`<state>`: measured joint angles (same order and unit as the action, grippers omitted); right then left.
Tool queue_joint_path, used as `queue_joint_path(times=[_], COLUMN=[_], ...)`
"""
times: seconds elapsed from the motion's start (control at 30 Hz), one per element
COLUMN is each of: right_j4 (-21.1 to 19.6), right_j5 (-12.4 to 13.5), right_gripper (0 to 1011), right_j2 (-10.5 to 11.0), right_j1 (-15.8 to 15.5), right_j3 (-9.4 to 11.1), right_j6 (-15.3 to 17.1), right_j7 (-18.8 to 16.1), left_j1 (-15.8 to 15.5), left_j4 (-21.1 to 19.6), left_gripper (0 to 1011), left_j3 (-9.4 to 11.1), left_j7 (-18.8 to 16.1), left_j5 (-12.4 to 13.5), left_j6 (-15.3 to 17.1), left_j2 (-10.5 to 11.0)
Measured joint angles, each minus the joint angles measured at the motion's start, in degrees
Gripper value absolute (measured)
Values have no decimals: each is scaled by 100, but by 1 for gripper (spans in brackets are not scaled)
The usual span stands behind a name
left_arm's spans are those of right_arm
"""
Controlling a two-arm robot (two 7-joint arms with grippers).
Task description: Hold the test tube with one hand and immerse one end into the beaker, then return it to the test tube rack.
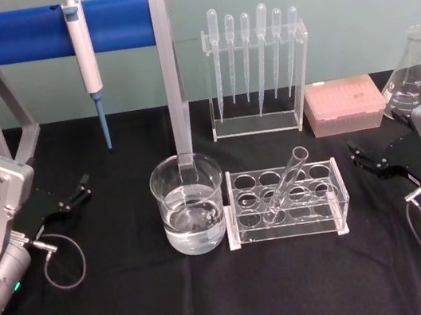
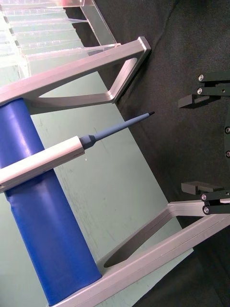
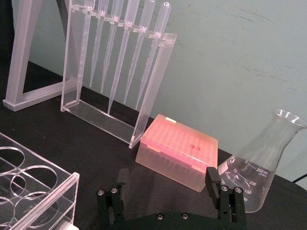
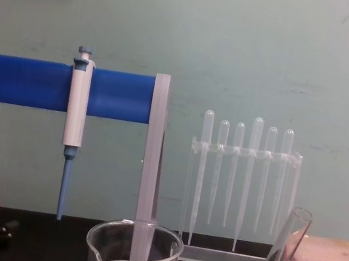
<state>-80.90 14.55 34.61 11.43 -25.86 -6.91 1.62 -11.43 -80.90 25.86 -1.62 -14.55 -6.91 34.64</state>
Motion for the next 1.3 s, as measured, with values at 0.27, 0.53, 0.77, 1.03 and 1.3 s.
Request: queue_joint_path(times=[0.27,0.53,0.77,1.03,1.3], right_j4=[0,0,0,0,-71], right_j5=[0,0,0,0,60], right_gripper=[1003,1003,1002,1003,1003], right_j2=[3,3,4,3,14], right_j1=[0,0,0,0,-25], right_j3=[0,0,0,0,58], right_j6=[0,0,0,0,-34], right_j7=[0,0,0,0,-100], left_j1=[0,0,0,0,0], left_j4=[0,0,0,0,0], left_gripper=[1000,1000,1000,1000,1000], left_j3=[0,0,0,0,0], left_j7=[0,0,0,0,0], left_j5=[0,0,0,0,0], left_j6=[0,0,0,0,0], left_j2=[0,0,0,0,0])
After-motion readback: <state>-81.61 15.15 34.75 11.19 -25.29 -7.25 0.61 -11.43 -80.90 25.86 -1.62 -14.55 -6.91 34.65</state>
